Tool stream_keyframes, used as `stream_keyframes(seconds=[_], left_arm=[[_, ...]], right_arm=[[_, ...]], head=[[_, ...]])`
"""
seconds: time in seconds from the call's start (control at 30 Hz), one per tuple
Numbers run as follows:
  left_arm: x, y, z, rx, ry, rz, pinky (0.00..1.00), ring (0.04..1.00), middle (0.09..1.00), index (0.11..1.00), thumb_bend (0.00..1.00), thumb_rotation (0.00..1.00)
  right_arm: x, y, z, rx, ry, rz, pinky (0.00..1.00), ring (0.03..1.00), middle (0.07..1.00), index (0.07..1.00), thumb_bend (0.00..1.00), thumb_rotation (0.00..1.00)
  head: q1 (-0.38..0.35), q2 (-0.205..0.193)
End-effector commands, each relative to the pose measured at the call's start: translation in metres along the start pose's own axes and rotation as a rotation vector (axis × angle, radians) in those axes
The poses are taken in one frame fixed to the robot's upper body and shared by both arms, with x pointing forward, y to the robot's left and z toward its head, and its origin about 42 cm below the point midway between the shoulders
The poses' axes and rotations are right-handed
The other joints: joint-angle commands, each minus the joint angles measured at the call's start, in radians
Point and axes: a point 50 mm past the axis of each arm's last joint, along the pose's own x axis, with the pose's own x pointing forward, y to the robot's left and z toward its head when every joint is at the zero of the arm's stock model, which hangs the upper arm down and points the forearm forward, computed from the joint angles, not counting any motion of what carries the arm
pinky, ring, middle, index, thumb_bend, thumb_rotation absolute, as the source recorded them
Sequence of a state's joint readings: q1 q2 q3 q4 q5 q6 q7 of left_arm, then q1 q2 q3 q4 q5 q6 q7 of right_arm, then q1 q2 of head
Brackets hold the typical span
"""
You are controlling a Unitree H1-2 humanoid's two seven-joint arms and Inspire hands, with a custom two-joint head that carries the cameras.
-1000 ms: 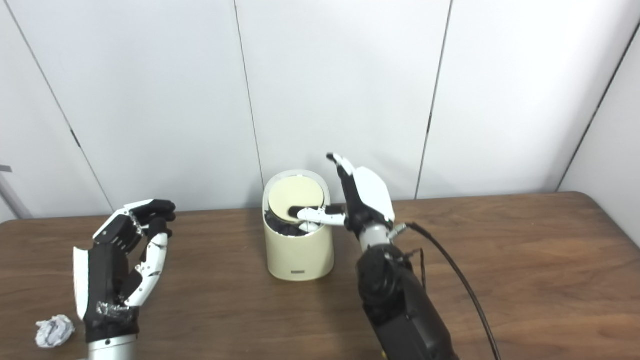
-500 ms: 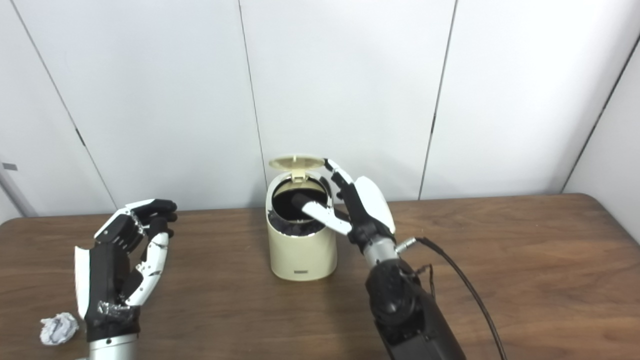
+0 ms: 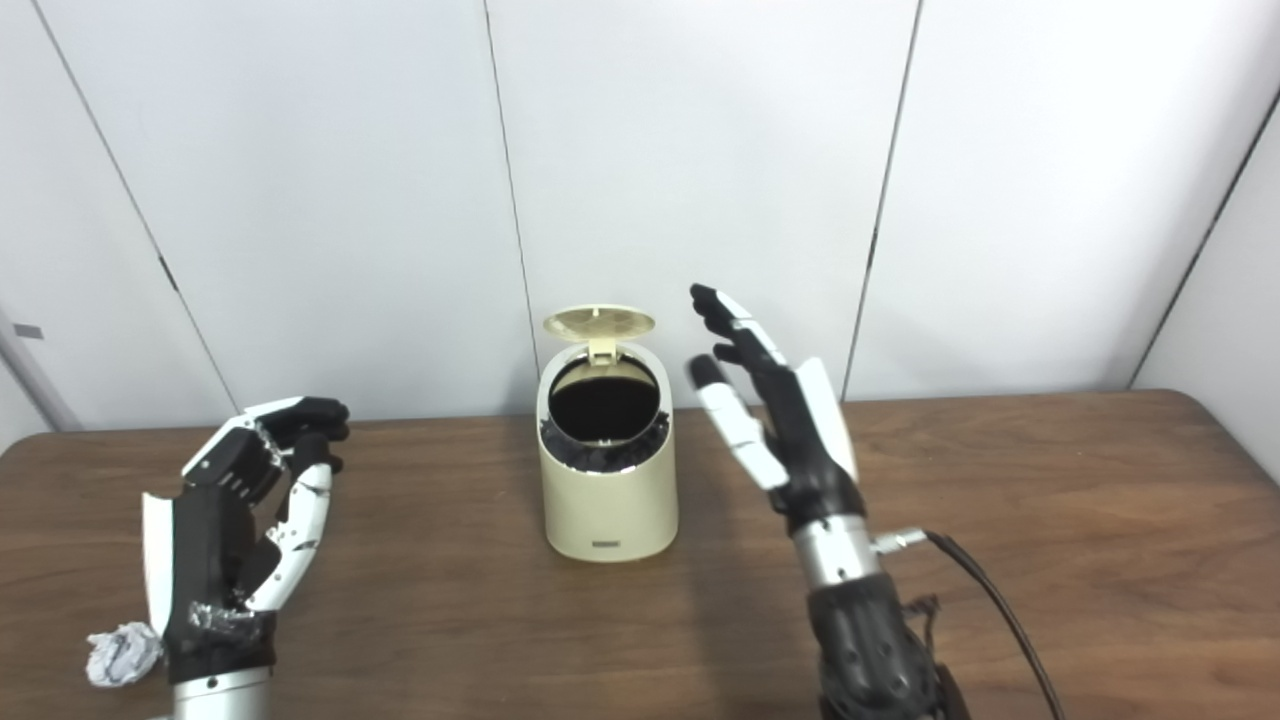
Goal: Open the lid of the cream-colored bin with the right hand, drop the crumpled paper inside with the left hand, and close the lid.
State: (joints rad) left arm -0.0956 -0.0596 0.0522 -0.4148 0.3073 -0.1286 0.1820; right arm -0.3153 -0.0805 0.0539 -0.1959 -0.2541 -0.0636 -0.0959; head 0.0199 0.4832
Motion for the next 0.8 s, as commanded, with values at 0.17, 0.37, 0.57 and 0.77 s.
stream_keyframes(seconds=[0.17, 0.37, 0.57, 0.77], left_arm=[[0.009, 0.004, 0.011, -0.004, -0.065, 0.006, 0.51, 0.609, 0.638, 0.608, 0.19, 0.3], [0.008, 0.005, 0.009, -0.007, -0.063, 0.002, 0.51, 0.614, 0.639, 0.608, 0.19, 0.28], [0.008, 0.007, 0.008, 0.004, -0.06, 0.003, 0.51, 0.617, 0.639, 0.609, 0.21, 0.32], [0.011, 0.015, 0.012, 0.019, -0.077, 0.025, 0.5, 0.609, 0.636, 0.607, 0.22, 0.33]], right_arm=[[-0.023, -0.03, 0.009, 0.012, -0.142, -0.165, 0.76, 0.817, 0.808, 0.781, 0.23, 0.82], [-0.046, -0.035, 0.006, 0.043, -0.167, -0.223, 0.82, 0.829, 0.805, 0.776, 0.22, 0.9], [-0.062, -0.027, -0.005, 0.068, -0.17, -0.263, 0.79, 0.807, 0.799, 0.77, 0.2, 0.87], [-0.063, -0.031, -0.005, 0.031, -0.17, -0.277, 0.78, 0.806, 0.795, 0.763, 0.2, 0.85]], head=[[0.001, 0.0], [0.0, -0.001], [0.005, -0.004], [0.028, 0.011]])
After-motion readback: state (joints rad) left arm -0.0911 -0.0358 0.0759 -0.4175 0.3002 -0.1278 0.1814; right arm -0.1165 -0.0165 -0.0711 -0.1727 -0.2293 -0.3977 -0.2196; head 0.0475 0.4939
